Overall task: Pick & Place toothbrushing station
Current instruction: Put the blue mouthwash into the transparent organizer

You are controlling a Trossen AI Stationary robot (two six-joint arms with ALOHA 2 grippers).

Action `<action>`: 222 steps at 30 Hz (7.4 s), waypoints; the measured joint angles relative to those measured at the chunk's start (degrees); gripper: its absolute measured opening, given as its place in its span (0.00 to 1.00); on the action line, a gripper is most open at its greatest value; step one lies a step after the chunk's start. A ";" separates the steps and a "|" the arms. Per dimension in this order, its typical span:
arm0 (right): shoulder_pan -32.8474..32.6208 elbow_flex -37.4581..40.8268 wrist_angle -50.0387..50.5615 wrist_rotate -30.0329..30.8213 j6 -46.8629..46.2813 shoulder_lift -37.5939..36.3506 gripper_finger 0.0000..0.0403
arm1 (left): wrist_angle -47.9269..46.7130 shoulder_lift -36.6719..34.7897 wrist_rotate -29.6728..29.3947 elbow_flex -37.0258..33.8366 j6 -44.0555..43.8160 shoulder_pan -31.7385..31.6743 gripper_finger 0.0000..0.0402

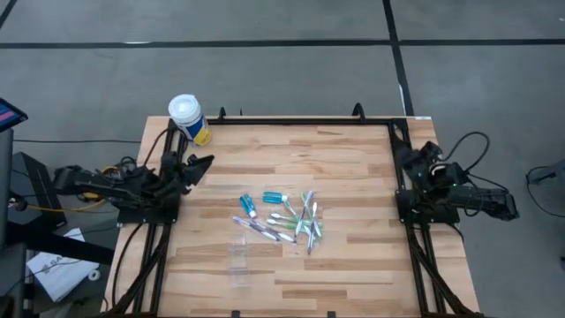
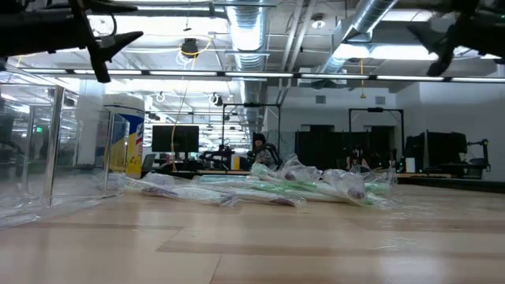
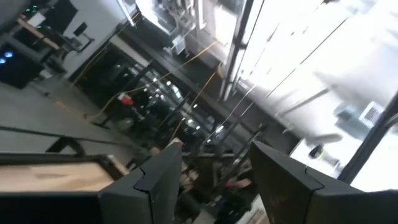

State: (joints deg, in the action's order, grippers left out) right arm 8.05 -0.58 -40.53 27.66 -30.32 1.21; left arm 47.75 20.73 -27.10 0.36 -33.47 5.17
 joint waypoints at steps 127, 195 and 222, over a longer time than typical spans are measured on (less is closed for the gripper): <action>0.66 -83.69 71.49 -2.19 23.36 44.31 0.47 | -77.14 94.58 40.61 73.12 51.14 -18.34 0.47; -9.47 -83.67 70.33 -5.15 18.35 49.16 0.43 | -17.10 64.80 -49.40 59.45 22.65 37.24 0.20; -34.12 -83.65 52.93 11.84 18.27 69.29 0.37 | -16.62 77.05 -62.92 39.61 -5.48 53.82 0.20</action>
State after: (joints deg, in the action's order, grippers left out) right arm -26.07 -84.23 12.40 39.50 -12.05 70.51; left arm 31.13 97.78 -90.02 39.97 -38.94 58.99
